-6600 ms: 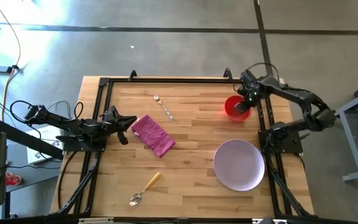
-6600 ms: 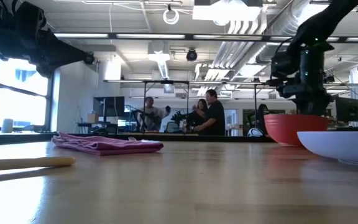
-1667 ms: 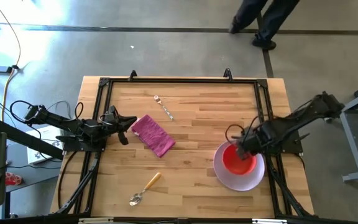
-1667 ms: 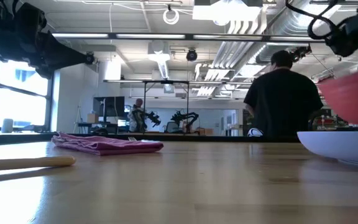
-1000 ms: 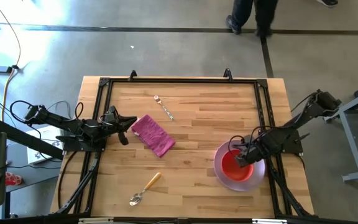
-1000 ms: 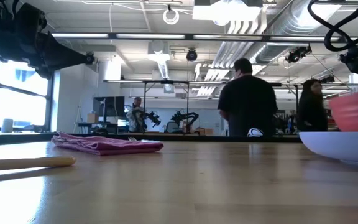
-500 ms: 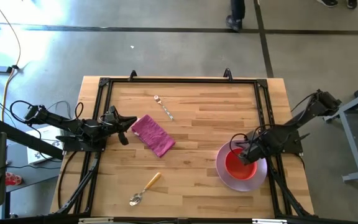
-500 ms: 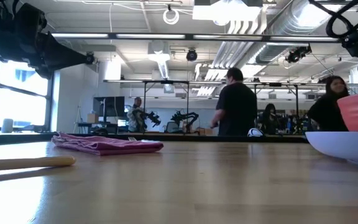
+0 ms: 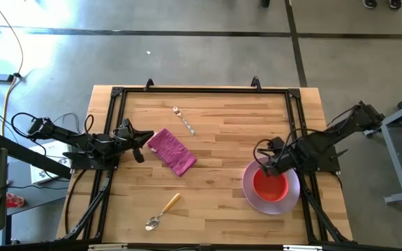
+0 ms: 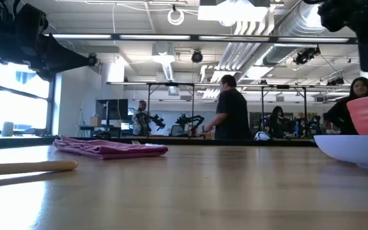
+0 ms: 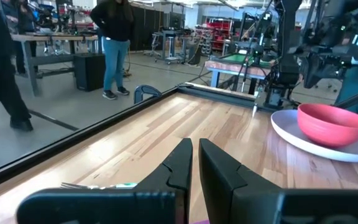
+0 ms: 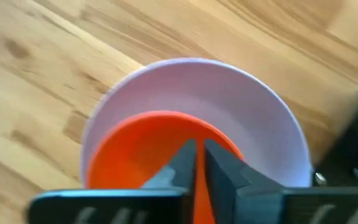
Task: Set table place
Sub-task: Move the purple plate closer to the middle of the table
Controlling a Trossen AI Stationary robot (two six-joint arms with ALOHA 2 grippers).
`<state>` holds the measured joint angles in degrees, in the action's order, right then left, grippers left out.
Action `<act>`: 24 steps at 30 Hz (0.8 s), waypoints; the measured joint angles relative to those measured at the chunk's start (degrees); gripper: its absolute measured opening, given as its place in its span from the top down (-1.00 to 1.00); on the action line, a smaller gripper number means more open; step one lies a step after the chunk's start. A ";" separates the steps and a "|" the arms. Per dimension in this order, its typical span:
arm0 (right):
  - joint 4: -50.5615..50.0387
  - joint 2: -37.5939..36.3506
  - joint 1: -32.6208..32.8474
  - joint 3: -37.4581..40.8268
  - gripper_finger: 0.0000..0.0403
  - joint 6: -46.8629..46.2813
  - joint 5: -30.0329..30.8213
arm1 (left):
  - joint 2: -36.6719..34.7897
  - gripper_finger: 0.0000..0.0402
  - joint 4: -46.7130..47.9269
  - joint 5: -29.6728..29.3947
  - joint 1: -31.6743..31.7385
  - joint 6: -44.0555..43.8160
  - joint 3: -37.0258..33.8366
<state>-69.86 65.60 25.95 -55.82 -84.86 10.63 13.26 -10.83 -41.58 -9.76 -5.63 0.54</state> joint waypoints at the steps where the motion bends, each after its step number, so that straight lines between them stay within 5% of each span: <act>1: 1.50 0.00 -1.26 0.18 0.96 2.06 -0.01 | 0.01 0.91 0.02 0.00 0.00 0.00 0.00; 7: 6.36 2.36 -11.01 0.47 0.99 17.80 -0.71 | 0.00 0.91 0.09 0.00 0.00 0.00 0.00; 16: 11.31 12.33 -25.40 0.49 1.00 46.40 -17.62 | 0.01 0.91 0.35 0.00 0.00 0.00 0.00; 24: 12.39 21.27 -28.96 0.36 1.00 64.07 -27.88 | 0.00 0.91 0.35 0.00 0.00 0.00 0.00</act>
<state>-57.47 86.87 -3.01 -55.46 -20.79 -17.25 13.26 -10.48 -41.58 -9.76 -5.63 0.54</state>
